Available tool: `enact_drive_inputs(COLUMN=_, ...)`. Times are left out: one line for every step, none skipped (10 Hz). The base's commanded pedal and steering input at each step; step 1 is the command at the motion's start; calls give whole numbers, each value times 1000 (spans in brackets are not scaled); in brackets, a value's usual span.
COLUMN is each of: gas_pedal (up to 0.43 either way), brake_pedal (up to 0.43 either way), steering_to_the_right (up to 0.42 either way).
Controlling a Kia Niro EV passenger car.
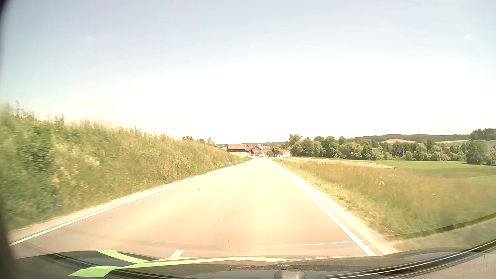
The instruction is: Follow the waypoints while adhering to traffic rules and regulations
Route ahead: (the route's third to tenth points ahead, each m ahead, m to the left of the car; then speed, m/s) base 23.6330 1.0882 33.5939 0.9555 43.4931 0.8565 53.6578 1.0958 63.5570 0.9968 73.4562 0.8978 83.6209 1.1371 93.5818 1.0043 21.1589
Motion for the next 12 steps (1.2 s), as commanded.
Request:
enact_drive_inputs(gas_pedal=0, brake_pedal=0, steering_to_the_right=0)
enact_drive_inputs(gas_pedal=0, brake_pedal=0, steering_to_the_right=-1)
enact_drive_inputs(gas_pedal=0, brake_pedal=0, steering_to_the_right=-1)
enact_drive_inputs(gas_pedal=0, brake_pedal=0, steering_to_the_right=-1)
enact_drive_inputs(gas_pedal=0, brake_pedal=0, steering_to_the_right=-1)
enact_drive_inputs(gas_pedal=0, brake_pedal=0, steering_to_the_right=-1)
enact_drive_inputs(gas_pedal=0, brake_pedal=0, steering_to_the_right=-1)
enact_drive_inputs(gas_pedal=39, brake_pedal=0, steering_to_the_right=-1)
enact_drive_inputs(gas_pedal=47, brake_pedal=0, steering_to_the_right=-1)
enact_drive_inputs(gas_pedal=47, brake_pedal=0, steering_to_the_right=0)
enact_drive_inputs(gas_pedal=59, brake_pedal=0, steering_to_the_right=0)
enact_drive_inputs(gas_pedal=59, brake_pedal=0, steering_to_the_right=0)
